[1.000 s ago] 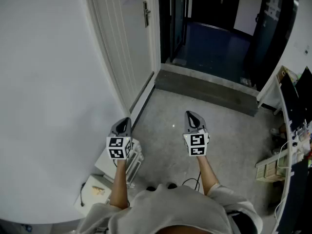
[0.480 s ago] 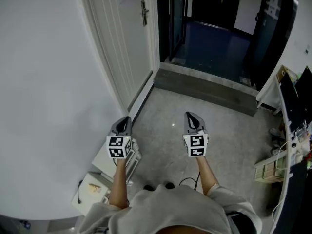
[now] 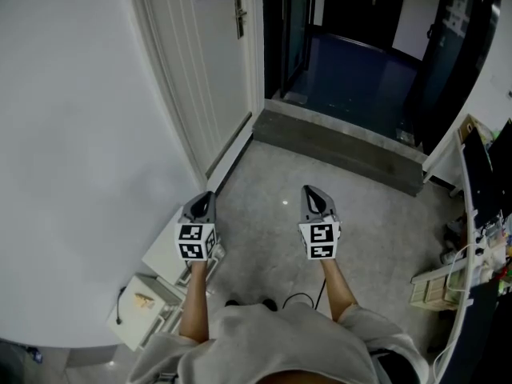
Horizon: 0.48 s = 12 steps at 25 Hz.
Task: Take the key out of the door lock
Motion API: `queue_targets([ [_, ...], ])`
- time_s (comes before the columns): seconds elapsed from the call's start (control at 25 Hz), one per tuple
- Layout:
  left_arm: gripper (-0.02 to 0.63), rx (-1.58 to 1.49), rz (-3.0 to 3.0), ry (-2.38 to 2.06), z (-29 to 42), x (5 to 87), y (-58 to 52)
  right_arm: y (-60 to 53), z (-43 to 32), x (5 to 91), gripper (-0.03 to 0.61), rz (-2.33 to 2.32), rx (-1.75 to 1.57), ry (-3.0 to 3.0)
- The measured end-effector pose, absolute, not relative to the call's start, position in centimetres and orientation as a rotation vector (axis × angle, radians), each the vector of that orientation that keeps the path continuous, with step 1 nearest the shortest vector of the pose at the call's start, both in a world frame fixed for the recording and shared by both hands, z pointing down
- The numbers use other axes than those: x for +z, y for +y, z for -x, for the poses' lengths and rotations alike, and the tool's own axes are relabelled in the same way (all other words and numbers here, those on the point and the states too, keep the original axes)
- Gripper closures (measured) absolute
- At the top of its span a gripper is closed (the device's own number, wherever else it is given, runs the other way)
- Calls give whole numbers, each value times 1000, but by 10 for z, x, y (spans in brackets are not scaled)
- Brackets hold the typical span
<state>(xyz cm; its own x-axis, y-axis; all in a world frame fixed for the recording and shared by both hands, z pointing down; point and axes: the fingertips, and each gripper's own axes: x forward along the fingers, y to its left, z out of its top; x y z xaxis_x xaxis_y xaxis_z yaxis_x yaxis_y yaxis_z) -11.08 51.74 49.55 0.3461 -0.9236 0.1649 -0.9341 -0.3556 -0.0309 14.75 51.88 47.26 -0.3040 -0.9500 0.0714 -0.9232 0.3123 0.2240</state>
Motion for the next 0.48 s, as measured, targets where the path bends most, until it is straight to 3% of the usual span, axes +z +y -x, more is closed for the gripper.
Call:
queue_targets([
  [0.48,595,247,-2482,-1757,107,512,479,477,-144,485,554,-1669,-199,-2411],
])
